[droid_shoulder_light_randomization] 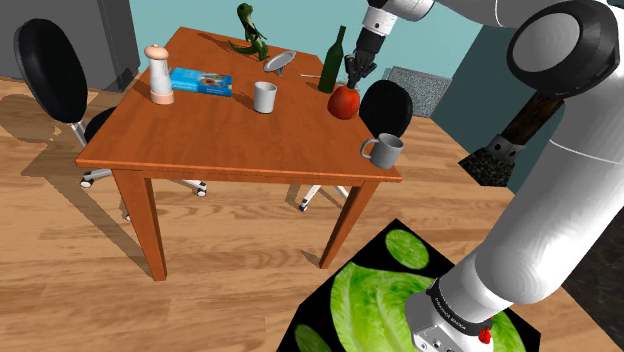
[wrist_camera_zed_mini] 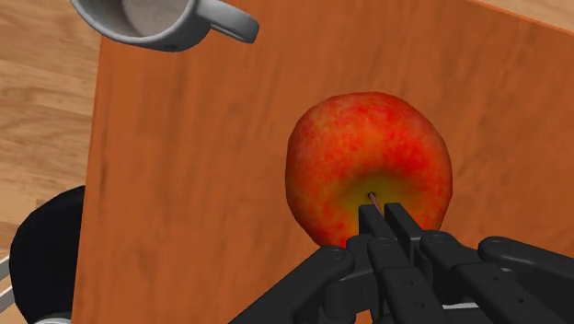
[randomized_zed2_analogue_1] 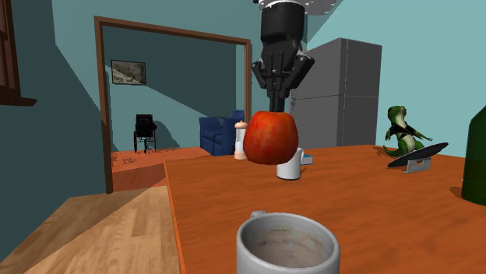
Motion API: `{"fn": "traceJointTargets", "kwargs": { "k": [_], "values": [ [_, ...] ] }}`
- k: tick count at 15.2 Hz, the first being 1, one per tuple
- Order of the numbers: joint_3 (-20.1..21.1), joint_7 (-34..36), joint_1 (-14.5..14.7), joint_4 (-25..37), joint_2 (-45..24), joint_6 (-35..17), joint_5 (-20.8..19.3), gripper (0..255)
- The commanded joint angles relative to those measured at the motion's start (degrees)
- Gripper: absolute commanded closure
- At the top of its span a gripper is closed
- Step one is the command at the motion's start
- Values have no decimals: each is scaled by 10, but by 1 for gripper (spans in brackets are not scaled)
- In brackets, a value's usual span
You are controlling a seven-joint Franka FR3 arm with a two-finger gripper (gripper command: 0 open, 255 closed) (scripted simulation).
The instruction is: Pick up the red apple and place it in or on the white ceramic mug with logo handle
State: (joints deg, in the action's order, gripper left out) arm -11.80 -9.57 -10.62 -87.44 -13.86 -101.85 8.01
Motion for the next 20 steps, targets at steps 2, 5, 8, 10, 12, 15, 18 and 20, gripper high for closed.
{"fn": "traceJointTargets", "kwargs": {
  "k": [2,5,8,10,12,15,18,20],
  "values": [
    [-1,1,-2,26,-2,24,0,255],
    [-1,3,-3,53,-5,48,0,255],
    [-1,4,-4,77,-8,69,1,255],
    [-8,-10,-11,47,24,72,-4,255],
    [-15,-25,-19,22,53,77,-10,255],
    [-26,-48,-31,-8,93,89,-18,255],
    [-39,-72,-44,-30,129,103,-26,255],
    [-48,-88,-53,-41,151,115,-32,255]
  ]
}}
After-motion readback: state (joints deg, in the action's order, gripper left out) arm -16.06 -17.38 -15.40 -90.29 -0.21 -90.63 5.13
